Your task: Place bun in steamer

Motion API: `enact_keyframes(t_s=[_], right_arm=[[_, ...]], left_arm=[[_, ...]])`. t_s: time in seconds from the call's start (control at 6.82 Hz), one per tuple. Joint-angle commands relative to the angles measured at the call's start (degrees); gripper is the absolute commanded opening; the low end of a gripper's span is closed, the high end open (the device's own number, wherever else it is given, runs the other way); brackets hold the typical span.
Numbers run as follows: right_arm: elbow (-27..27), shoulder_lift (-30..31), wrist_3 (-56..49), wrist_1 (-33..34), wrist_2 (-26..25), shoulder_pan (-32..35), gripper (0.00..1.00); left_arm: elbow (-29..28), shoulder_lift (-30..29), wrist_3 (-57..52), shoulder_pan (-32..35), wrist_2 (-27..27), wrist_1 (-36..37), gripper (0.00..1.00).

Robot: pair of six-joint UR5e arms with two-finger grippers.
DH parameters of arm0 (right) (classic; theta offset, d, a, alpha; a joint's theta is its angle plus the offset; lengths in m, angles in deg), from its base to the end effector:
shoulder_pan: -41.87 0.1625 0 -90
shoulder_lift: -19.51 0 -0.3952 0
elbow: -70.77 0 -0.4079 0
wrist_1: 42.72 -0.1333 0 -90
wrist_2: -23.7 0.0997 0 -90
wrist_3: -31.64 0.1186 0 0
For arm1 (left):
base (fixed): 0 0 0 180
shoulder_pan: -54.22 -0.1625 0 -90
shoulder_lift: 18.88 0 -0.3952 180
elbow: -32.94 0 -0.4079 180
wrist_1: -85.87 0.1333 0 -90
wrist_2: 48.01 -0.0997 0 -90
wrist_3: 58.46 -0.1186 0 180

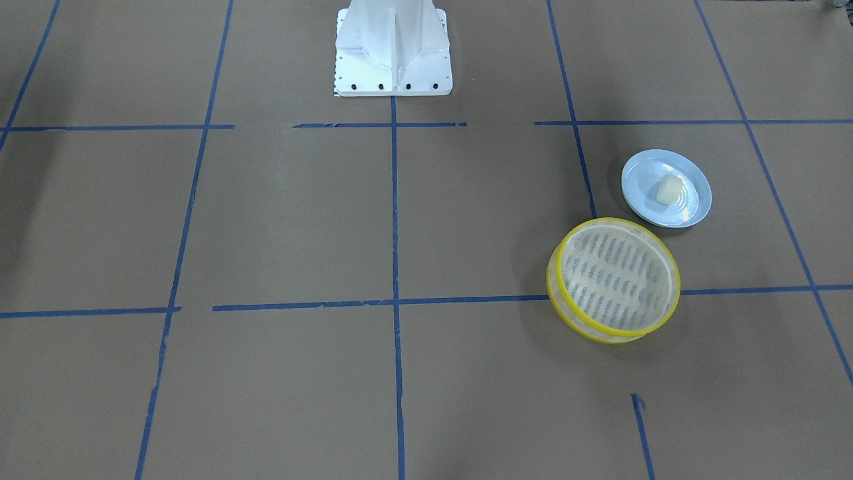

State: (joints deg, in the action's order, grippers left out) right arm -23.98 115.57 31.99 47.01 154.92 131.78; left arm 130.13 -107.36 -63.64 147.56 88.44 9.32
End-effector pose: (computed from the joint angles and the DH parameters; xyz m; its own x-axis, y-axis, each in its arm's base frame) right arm 0.0544 -0.4642 0.6558 0.7522 0.0169 0.6587 -0.0030 0.9997 -0.0222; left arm -0.0754 -0.4796 0.6117 0.6845 -0.0482 -0.7274 -0.0041 0.9975 -0.0700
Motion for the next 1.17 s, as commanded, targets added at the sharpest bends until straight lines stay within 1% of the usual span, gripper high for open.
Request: enact_keyframes(t_s=[0.0, 0.59, 0.73, 0.88, 1.03], right_arm=[[0.0, 0.0, 0.0, 0.0, 0.0, 0.0, 1.0], [0.0, 0.0, 0.0, 0.0, 0.0, 0.0, 1.0], [0.0, 0.0, 0.0, 0.0, 0.0, 0.0, 1.0], [0.0, 0.0, 0.0, 0.0, 0.0, 0.0, 1.0], [0.0, 0.0, 0.0, 0.0, 0.0, 0.0, 1.0]], left_arm=[[-0.2, -0.2, 0.0, 0.0, -0.1, -0.2, 1.0], [1.4, -0.1, 0.0, 0.1, 0.1, -0.6, 1.0], [0.4, -0.3, 0.1, -0.4, 0.0, -9.9, 1.0], [-0.1, 0.4, 0.6, -2.4, 0.2, -19.4, 1.0], [-0.1, 0.3, 0.7, -6.7, 2.0, -23.1, 1.0]])
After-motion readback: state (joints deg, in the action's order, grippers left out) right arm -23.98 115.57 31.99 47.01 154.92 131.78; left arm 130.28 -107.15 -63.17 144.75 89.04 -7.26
